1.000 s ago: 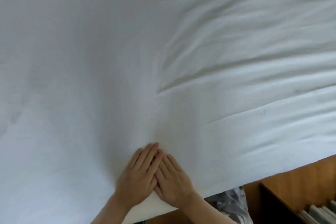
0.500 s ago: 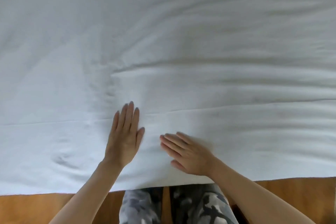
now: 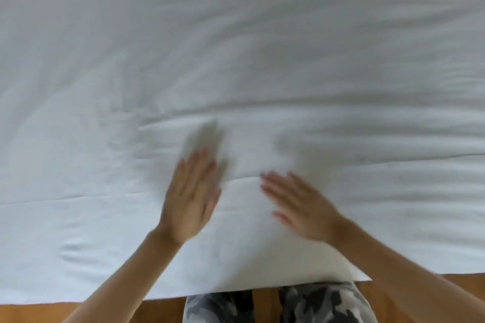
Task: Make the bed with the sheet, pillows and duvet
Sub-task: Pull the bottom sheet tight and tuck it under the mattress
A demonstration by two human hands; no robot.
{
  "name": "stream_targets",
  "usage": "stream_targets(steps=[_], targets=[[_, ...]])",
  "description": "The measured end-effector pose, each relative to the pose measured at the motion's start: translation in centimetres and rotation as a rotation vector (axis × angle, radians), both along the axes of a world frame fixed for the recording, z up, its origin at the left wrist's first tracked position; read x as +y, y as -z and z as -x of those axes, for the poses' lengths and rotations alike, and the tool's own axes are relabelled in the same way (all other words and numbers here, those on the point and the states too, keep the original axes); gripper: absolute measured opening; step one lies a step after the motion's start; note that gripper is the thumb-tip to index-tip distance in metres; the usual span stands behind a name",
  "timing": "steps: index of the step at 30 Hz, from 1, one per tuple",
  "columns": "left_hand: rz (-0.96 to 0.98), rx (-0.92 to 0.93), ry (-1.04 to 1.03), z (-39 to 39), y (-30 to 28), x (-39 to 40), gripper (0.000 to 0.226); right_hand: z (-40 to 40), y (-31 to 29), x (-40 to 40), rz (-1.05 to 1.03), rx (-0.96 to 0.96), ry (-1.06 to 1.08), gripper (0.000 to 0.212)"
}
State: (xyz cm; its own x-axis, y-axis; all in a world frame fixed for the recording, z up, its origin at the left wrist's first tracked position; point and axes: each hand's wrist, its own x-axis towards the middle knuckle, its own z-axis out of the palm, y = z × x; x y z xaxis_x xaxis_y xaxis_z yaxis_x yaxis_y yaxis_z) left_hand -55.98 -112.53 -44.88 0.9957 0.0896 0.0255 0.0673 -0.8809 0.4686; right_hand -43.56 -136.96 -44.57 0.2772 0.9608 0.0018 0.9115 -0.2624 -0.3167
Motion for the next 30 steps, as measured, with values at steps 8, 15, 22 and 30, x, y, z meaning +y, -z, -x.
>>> stream_targets(steps=[8,15,22,30], targets=[[-0.261,0.242,-0.010,-21.9,2.0,2.6,0.057,-23.7,0.6,6.1,0.251,-0.068,0.269,0.065],[-0.252,0.168,0.113,-16.5,3.2,-3.0,0.058,-18.8,3.3,5.9,0.300,0.005,0.130,0.072],[-0.102,0.108,0.135,-8.1,1.8,-8.5,0.056,-12.0,2.2,2.4,0.159,-0.048,-0.010,0.063],[-0.123,0.025,0.297,3.0,1.0,-12.6,0.043,0.4,-0.8,-8.4,0.059,-0.003,-0.152,0.052]])
